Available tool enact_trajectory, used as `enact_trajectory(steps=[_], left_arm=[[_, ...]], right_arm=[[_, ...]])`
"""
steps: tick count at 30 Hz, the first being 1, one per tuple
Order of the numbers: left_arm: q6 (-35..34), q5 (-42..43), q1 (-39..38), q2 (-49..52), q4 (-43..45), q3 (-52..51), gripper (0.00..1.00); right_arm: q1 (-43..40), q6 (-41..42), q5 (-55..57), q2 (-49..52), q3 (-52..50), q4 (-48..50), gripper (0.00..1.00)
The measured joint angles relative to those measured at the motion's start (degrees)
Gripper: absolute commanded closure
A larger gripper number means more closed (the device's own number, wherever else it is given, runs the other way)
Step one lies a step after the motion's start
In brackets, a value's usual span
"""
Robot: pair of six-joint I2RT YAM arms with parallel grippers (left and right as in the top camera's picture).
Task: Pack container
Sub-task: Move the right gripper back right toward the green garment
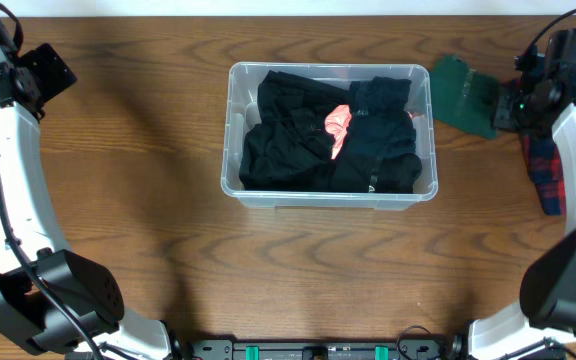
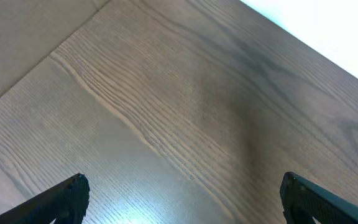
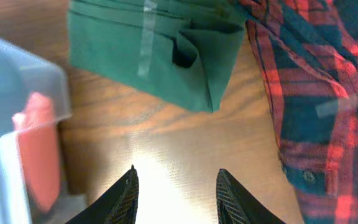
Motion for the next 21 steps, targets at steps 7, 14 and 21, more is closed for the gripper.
enact_trajectory(steps=[7, 14, 21], left_arm=[[0.0, 0.0, 0.0, 0.0, 0.0, 0.0, 0.02], [0.0, 0.0, 0.0, 0.0, 0.0, 0.0, 0.02], [0.0, 0.0, 0.0, 0.0, 0.0, 0.0, 0.02]], right_arm=[[-0.2, 0.0, 1.4, 5.6, 0.0, 4.5, 0.56], [-0.2, 1.0, 2.0, 9.3, 0.0, 9.9, 0.50], [-2.1, 5.1, 2.3, 12.0, -0.1, 13.8, 0.23]])
